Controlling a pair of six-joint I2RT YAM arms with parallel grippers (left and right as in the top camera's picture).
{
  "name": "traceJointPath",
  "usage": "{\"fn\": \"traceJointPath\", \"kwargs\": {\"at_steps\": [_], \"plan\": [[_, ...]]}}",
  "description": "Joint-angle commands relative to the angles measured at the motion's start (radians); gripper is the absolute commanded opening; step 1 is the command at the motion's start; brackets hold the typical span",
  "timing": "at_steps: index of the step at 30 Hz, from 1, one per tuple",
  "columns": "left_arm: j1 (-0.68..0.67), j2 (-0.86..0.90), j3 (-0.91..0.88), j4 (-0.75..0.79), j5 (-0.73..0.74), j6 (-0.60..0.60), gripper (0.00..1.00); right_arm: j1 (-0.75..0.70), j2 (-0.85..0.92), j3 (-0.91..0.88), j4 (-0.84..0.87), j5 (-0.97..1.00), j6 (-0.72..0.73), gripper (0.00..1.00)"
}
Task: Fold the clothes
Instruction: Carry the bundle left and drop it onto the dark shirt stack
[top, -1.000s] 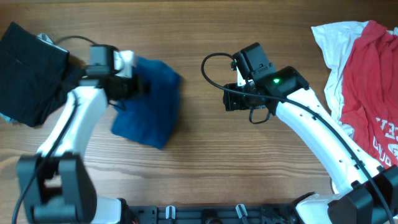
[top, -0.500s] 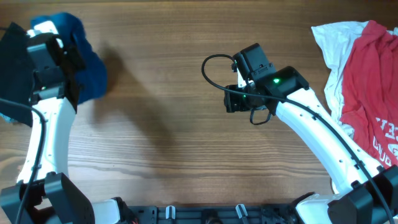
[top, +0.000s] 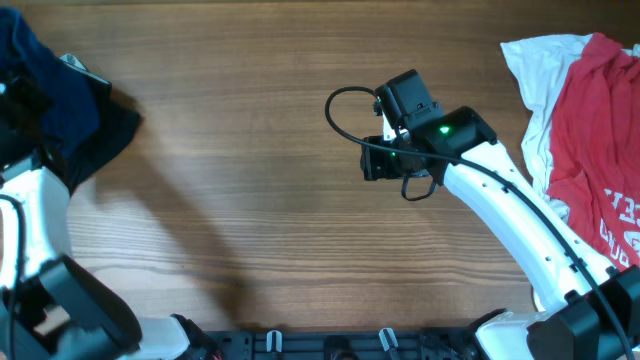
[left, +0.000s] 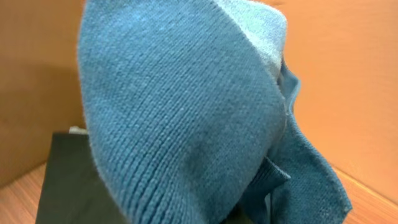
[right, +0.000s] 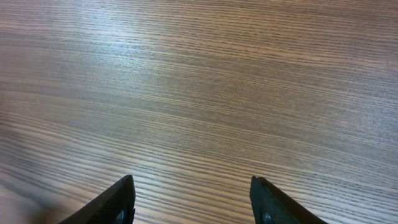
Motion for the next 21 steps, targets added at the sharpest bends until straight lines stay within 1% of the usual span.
{"fn": "traceJointPath", "kwargs": {"at_steps": [1, 3, 4, 6, 7, 12, 17, 18, 20, 21], "plan": [[0.073, 0.106, 0.027, 0.052, 0.069, -0.08, 0.13, 0.002, 0.003, 0.009, -0.002, 0.009, 0.014, 0.6], [0.109, 0.147, 0.027, 0.053, 0.069, -0.086, 0.61, 0.002, 0.003, 0.009, -0.006, 0.009, 0.015, 0.6], [0.129, 0.16, 0.026, 0.048, 0.069, -0.108, 0.68, 0.002, 0.003, 0.009, -0.009, 0.009, 0.014, 0.6], [0.162, 0.169, 0.026, 0.036, 0.074, -0.158, 0.95, 0.002, 0.003, 0.009, -0.012, 0.009, 0.014, 0.6], [0.178, 0.169, 0.026, 0.029, 0.087, -0.177, 1.0, 0.002, 0.003, 0.009, -0.013, 0.009, 0.014, 0.6], [0.244, 0.134, 0.059, 0.018, 0.282, -0.294, 1.0, 0.002, 0.003, 0.009, -0.028, 0.009, 0.014, 0.6], [0.217, 0.078, 0.129, -0.058, 0.396, -0.294, 1.0, 0.002, 0.003, 0.009, -0.034, 0.009, 0.014, 0.6], [0.197, 0.067, 0.133, -0.073, 0.421, -0.294, 1.0, 0.002, 0.003, 0.009, -0.027, 0.009, 0.015, 0.63], [0.136, 0.06, 0.133, -0.099, 0.474, -0.293, 1.0, 0.002, 0.003, 0.009, -0.016, 0.01, 0.014, 0.74], [0.094, 0.061, 0.133, -0.132, 0.476, -0.288, 1.0, 0.002, 0.005, 0.009, -0.004, 0.01, 0.014, 0.78]]}}
